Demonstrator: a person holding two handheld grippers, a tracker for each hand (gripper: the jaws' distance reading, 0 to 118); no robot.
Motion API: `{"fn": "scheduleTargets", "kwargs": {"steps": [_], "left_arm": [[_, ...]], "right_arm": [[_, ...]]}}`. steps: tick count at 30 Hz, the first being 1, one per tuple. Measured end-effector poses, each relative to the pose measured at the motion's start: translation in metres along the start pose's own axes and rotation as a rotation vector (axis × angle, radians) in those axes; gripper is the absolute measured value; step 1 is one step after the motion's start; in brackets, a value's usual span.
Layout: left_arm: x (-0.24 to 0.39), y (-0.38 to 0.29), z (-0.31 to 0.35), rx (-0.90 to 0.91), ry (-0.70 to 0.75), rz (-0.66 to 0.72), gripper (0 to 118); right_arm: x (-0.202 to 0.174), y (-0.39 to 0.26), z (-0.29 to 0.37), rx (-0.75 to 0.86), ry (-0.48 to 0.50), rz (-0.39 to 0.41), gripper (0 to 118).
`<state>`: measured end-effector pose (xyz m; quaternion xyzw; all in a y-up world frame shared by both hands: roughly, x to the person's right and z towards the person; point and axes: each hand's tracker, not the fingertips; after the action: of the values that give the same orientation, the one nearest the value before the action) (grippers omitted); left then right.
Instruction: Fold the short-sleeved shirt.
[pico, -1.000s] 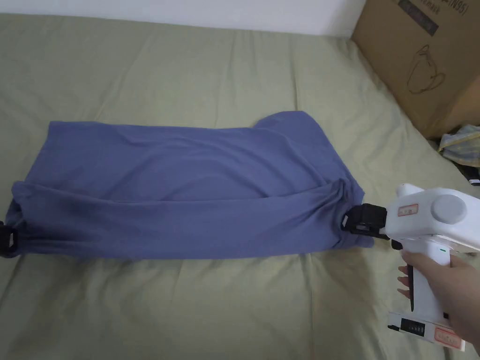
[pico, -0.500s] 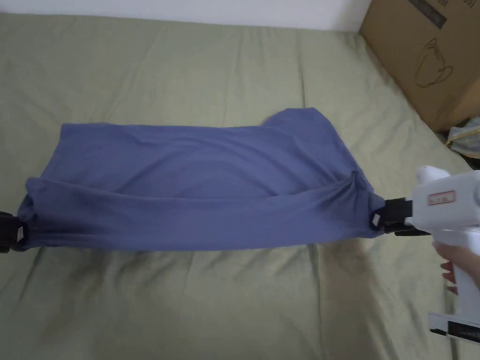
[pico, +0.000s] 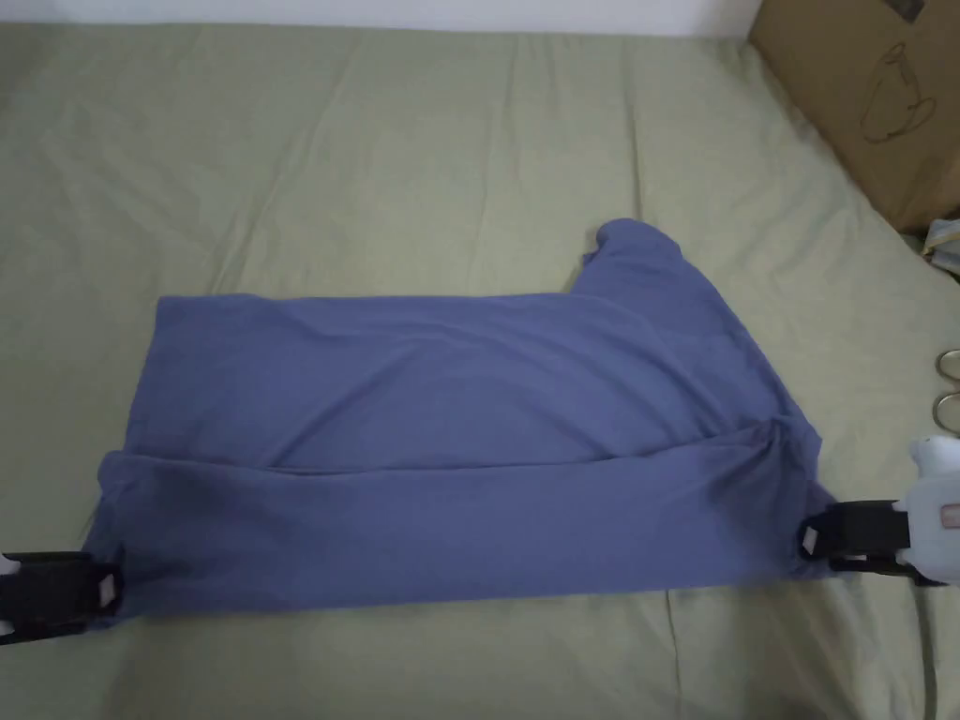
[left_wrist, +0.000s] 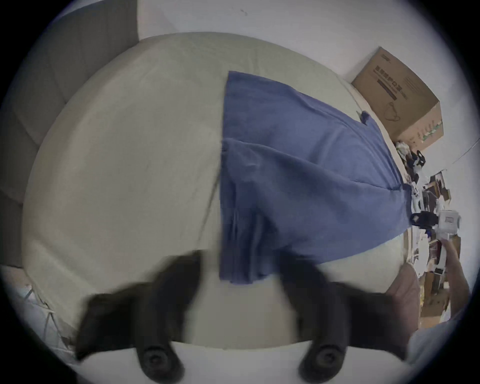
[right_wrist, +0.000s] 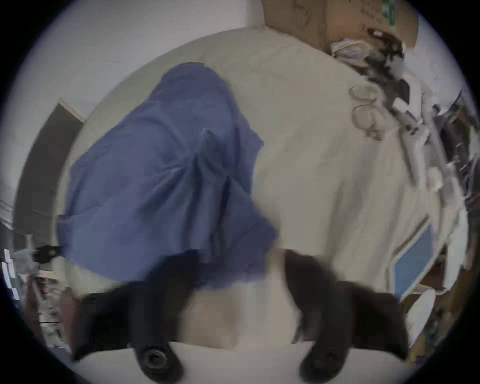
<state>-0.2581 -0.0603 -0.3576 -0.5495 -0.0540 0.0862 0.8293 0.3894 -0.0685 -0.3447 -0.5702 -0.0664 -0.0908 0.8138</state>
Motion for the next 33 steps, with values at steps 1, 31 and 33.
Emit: {"fn": "scheduleTargets", "kwargs": {"steps": [1,31,33], "left_arm": [[0.000,-0.001,0.002,0.005,0.019,-0.010,118],[0.012,0.242,-0.102,0.141,0.071,-0.149,109],[0.010,0.253,-0.122,0.133,0.096,-0.156,112]], "right_arm": [[-0.006,0.000,0.004,0.030,-0.031,0.036,107],[-0.130,0.112,0.012,0.336,0.197,0.176,1],[-0.124,0.113,0.001,0.310,0.197,0.155,1]]}}
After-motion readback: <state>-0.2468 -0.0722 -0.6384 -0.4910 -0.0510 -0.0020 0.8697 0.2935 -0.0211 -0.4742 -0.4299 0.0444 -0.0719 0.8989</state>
